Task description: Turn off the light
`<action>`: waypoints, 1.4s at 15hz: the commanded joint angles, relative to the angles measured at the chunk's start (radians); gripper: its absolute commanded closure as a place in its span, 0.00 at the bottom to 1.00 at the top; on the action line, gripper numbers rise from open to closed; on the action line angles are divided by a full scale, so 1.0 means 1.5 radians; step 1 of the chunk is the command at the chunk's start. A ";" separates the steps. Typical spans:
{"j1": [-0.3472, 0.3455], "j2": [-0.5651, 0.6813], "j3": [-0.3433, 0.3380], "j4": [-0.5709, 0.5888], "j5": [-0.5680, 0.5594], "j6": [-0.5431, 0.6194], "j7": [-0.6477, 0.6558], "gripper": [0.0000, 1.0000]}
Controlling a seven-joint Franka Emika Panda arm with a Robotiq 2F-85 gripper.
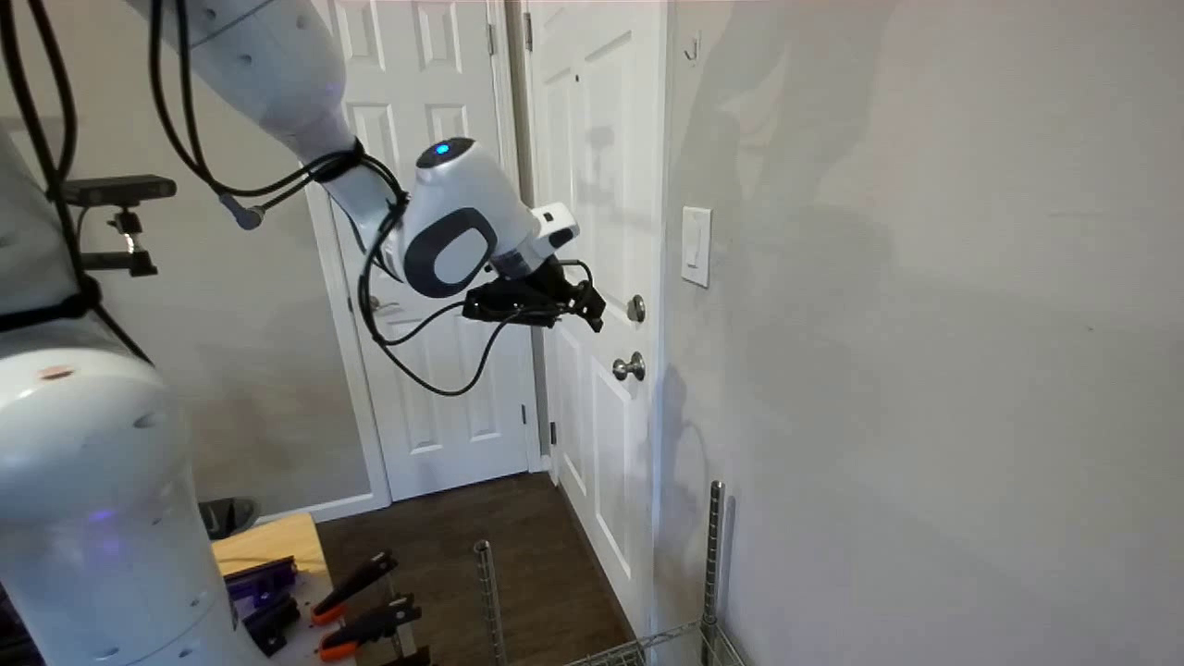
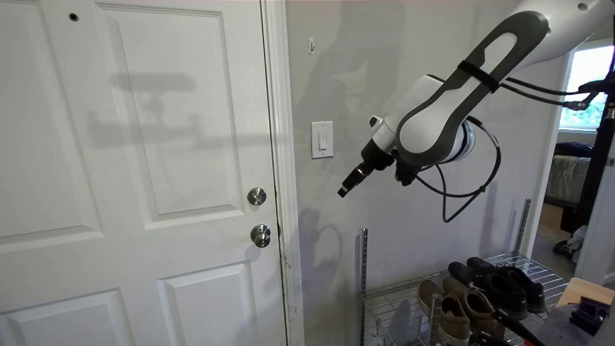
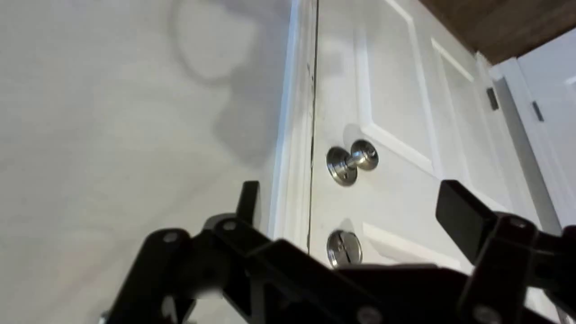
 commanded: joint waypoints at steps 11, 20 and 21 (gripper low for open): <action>-0.096 0.036 0.076 0.195 0.071 0.150 -0.004 0.00; -0.104 0.088 0.070 0.151 0.120 0.147 0.025 0.00; -0.104 0.087 0.070 0.151 0.120 0.147 0.025 0.00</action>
